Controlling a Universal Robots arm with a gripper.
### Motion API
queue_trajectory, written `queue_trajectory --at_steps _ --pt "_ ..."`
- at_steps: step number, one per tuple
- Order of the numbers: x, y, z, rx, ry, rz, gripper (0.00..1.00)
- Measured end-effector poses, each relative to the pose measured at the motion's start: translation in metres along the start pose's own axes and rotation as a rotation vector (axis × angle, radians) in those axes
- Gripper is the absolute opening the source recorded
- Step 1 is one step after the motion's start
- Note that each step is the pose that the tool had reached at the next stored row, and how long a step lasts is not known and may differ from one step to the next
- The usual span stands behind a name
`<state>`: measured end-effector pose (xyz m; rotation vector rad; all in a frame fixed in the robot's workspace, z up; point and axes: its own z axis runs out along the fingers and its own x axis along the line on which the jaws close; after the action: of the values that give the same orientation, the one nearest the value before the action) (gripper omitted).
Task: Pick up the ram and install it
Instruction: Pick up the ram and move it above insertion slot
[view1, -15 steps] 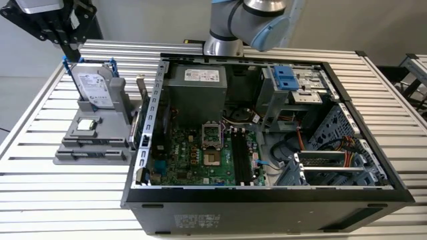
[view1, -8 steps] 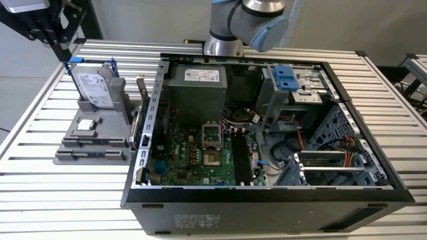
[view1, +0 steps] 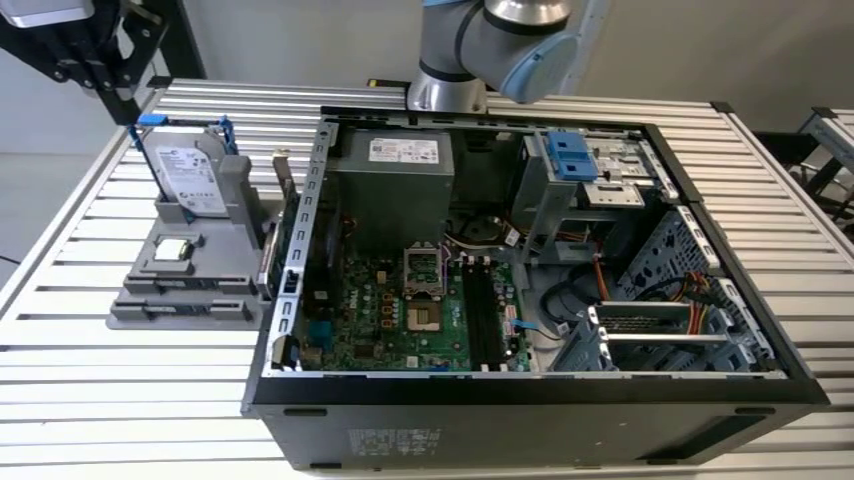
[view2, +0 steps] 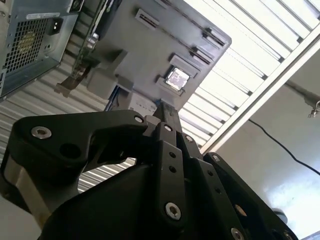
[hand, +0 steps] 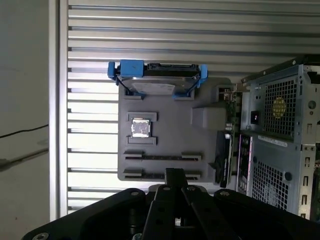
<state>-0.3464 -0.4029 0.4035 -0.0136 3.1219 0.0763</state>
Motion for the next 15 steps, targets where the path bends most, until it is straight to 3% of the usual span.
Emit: queue_trajectory --at_steps 15 --pt "0.0003 -0.0312 0.0005 0.0011 -0.0011 0.053 0.0"
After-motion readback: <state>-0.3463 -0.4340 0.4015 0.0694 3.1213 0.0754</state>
